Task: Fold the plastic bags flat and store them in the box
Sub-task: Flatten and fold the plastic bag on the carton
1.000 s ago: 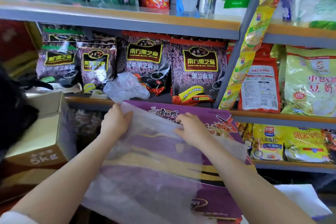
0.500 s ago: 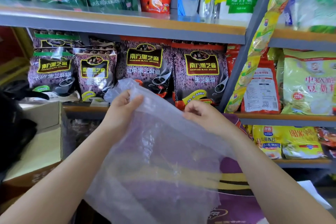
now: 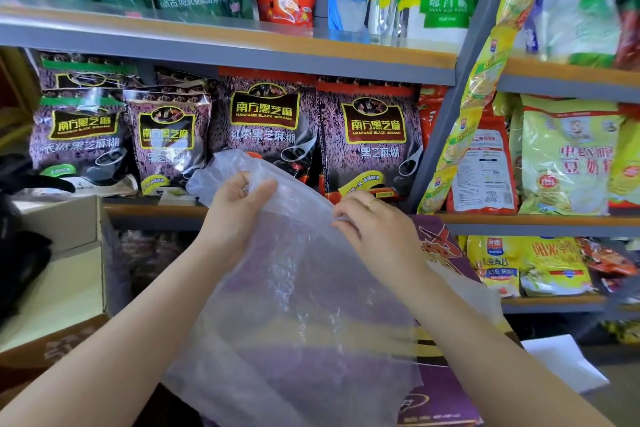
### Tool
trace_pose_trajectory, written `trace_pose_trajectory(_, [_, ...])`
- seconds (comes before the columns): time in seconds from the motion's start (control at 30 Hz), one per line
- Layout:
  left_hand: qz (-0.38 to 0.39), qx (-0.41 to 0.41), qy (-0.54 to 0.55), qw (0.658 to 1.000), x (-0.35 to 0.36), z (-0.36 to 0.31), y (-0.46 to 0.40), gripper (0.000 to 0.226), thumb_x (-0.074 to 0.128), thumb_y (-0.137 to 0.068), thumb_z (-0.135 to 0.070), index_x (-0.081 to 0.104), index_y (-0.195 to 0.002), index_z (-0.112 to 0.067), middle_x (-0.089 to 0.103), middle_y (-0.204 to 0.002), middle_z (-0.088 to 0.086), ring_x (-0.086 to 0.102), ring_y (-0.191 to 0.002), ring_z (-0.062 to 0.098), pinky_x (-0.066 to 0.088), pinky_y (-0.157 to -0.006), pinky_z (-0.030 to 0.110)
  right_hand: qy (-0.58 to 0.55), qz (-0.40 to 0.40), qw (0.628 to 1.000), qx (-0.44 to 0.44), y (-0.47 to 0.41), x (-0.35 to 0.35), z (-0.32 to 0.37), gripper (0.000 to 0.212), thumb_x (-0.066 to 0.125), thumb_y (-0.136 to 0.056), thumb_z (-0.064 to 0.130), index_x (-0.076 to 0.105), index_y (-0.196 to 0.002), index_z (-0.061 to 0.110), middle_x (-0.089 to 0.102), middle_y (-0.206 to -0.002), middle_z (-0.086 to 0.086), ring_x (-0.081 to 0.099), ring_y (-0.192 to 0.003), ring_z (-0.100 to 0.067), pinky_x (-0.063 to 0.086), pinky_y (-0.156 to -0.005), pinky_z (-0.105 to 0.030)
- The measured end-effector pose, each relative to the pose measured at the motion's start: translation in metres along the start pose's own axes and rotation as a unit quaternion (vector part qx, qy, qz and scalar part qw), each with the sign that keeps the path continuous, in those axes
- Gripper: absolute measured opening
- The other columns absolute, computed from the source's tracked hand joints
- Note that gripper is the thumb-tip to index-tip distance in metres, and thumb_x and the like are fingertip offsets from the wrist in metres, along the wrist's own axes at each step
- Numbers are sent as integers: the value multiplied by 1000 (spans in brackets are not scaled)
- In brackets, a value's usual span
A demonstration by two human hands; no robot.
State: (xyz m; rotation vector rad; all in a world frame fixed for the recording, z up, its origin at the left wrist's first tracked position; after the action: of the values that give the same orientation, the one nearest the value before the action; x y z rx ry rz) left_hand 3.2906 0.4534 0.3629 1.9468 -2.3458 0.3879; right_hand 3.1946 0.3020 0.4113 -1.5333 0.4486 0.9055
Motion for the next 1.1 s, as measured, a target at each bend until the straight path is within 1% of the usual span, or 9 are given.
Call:
trace_pose_trajectory(0.17, [40,9,-18,999,12,-4,15,7,55,-92,-17,56,-93,-10,62,-88,20,60,-81,30,49,-79,48,-170,23,982,81,0,16,-12,20,59,-83,29,63,-91,11,61,-96,-1,59,-88,-21,47,-78,-35])
trace_pose_trajectory(0.3, [74,61,-99,990,25,-12,27,17,53,-93,-19,57,-91,-2,59,-80,10,55,-75,17,44,-68,31,-303,33,949,81,-8,19,2,23,55,-84,27,62,-101,12,52,-106,5,49,-102,-6,33,-91,-11])
trace_pose_trajectory(0.47, [64,94,-125,986,31,-20,35,27,45,-96,-20,60,-75,-17,55,-65,-13,49,-65,0,41,-63,17,-334,10,940,70,-17,14,12,19,53,-87,18,62,-102,10,53,-99,9,49,-92,5,33,-85,-4])
trace_pose_trajectory(0.6, [38,103,-131,985,30,-28,41,40,39,-98,-12,56,-64,-24,56,-52,-20,48,-55,-9,37,-56,6,-403,37,902,151,-17,20,3,4,62,-87,16,63,-88,12,60,-78,14,54,-73,6,41,-70,-9])
trace_pose_trajectory(0.73, [19,84,-114,990,20,-27,38,34,45,-96,-15,57,-65,-8,54,-60,-3,47,-59,9,37,-56,21,-352,172,904,172,-6,36,-6,29,63,-86,29,52,-66,11,44,-62,3,39,-61,-7,29,-57,-28])
trace_pose_trajectory(0.8, [-2,60,-105,993,8,-17,32,35,52,-93,-24,53,-74,6,49,-68,12,42,-65,20,34,-60,30,-338,266,888,165,13,48,-14,28,62,-87,30,58,-74,5,49,-69,1,44,-66,-8,31,-60,-28])
trace_pose_trajectory(0.9, [-23,29,-127,991,-8,-4,26,56,59,-79,-44,48,-81,11,51,-74,11,42,-67,22,34,-63,36,-350,389,834,174,45,59,-29,16,60,-90,23,65,-78,15,60,-75,9,53,-68,0,42,-65,-23])
trace_pose_trajectory(1.0, [-76,41,-187,979,-23,3,20,45,60,-86,-33,47,-71,8,45,-61,11,39,-58,17,33,-56,29,-347,402,819,217,57,62,-54,27,60,-89,16,56,-63,23,53,-63,13,48,-60,0,38,-60,-19])
trace_pose_trajectory(1.1, [-145,79,-319,933,-34,-2,20,41,53,-92,-24,36,-60,-7,35,-54,2,28,-52,15,25,-48,27,-295,338,857,253,49,61,-80,30,64,-87,22,52,-59,19,47,-58,8,42,-58,-7,32,-57,-26])
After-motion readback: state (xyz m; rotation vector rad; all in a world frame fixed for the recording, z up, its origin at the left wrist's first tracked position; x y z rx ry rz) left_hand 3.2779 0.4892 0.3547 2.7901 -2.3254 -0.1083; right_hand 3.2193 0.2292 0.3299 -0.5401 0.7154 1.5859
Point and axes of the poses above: each hand's wrist, its own y-axis away from the middle knuckle, its own x-axis out of the palm, z = x × y, the point moved 9 cm from there along -y, towards the middle knuckle
